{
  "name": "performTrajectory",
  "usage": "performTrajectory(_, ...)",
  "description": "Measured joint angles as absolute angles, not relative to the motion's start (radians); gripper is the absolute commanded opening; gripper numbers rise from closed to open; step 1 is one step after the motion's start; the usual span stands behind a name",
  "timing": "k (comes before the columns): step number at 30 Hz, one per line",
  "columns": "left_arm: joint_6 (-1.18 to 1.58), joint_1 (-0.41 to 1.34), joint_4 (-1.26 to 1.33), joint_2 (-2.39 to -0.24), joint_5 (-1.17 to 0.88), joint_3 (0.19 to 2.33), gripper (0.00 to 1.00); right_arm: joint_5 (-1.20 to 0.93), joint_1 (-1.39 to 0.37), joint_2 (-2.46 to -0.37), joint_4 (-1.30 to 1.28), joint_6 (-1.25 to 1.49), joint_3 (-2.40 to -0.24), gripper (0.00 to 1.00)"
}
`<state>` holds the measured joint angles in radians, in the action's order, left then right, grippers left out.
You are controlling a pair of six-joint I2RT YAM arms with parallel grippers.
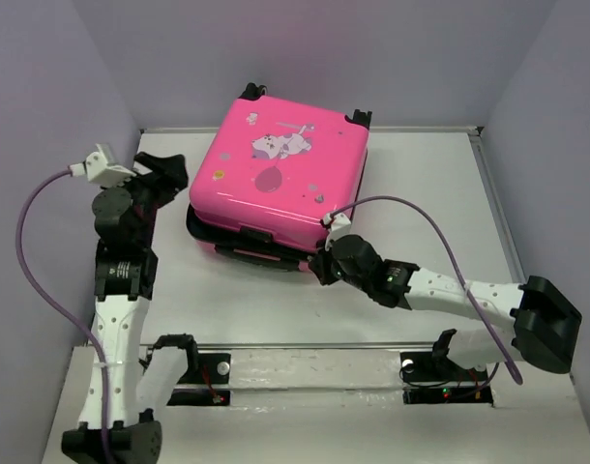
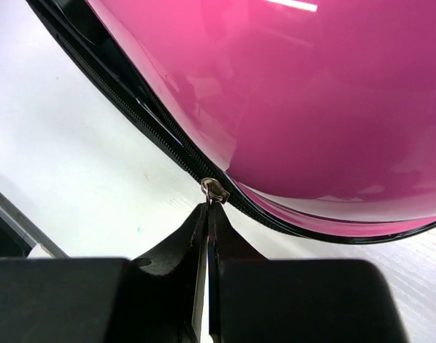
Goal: Pack the luggage
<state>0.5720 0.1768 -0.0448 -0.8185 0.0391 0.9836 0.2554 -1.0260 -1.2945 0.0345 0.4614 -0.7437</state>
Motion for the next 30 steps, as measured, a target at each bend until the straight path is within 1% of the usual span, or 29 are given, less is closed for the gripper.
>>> performTrajectory(2,0.576,-0.023,-0.023,-0.818,-0.043,0.948,0.78,0.248,-1.018,-1.286,0.03,0.461,-0.743,0.07)
performTrajectory(4,0.593,-0.209,0.003,-0.875,-0.123,0.877,0.75,0.24,-1.012,-1.279,0.028,0.46,-0.743,0.07)
performTrajectory(6,0.617,-0.284,0.025,-0.965,-0.174,0.822,0.73,0.231,-1.007,-1.27,0.026,0.456,-0.738,0.07)
performTrajectory(9,0.664,-0.316,0.056,-1.129,-0.244,0.75,0.7,0.225,-1.007,-1.259,0.022,0.448,-0.738,0.07)
performTrajectory(11,0.691,-0.322,0.07,-1.193,-0.273,0.713,0.67,0.221,-1.007,-1.249,0.015,0.441,-0.738,0.07)
performTrajectory(13,0.716,-0.323,0.097,-1.253,-0.3,0.693,0.61,0.218,-1.006,-1.242,0.01,0.434,-0.738,0.07)
performTrajectory(14,0.731,-0.323,0.13,-1.29,-0.321,0.689,0.51,0.217,-1.006,-1.239,0.008,0.432,-0.738,0.07)
performTrajectory(17,0.754,-0.323,0.213,-1.355,-0.358,0.675,0.31,0.209,-1.003,-1.237,0.007,0.422,-0.738,0.07)
performTrajectory(21,0.799,-0.298,0.331,-1.423,-0.378,0.635,0.27,0.199,-1.002,-1.243,0.008,0.422,-0.739,0.07)
performTrajectory(25,0.843,-0.222,0.442,-1.472,-0.327,0.626,0.26,0.178,-1.001,-1.274,0.015,0.418,-0.752,0.07)
performTrajectory(27,0.876,-0.145,0.515,-1.473,-0.282,0.594,0.26,0.179,-0.999,-1.298,0.018,0.414,-0.771,0.07)
performTrajectory(30,0.932,0.023,0.603,-1.443,-0.236,0.522,0.25,0.207,-0.995,-1.349,0.016,0.406,-0.818,0.07)
